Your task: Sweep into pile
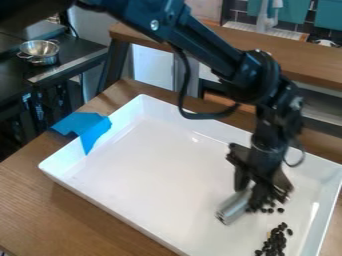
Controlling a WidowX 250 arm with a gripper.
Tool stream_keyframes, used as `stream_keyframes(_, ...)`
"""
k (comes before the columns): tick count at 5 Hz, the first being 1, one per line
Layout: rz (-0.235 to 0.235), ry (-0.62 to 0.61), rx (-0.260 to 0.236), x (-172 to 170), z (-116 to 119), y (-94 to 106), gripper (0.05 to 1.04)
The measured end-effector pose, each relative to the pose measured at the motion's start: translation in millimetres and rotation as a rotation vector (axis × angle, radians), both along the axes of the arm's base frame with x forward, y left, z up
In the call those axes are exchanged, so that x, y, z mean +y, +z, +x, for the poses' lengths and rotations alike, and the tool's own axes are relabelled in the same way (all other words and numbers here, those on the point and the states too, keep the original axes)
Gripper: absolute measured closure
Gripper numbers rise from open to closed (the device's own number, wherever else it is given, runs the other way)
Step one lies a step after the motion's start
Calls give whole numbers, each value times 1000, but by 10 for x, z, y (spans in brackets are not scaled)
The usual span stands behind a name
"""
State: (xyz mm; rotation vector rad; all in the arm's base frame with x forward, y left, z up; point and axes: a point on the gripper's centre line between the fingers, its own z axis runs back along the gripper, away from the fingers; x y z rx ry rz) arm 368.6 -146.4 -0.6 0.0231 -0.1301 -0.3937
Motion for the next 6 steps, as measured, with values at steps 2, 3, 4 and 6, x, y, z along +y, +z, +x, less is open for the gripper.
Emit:
stream_keyframes(2, -43, -7, 21, -160, -141, 17, 729)
stream_keyframes(3, -116, 27, 21, -170, -147, 32, 729)
stream_keyframes(4, -155, 121, 39, 116, -131, 77, 729)
stream_keyframes(6, -186, 213, 52, 975, 38, 633, 729)
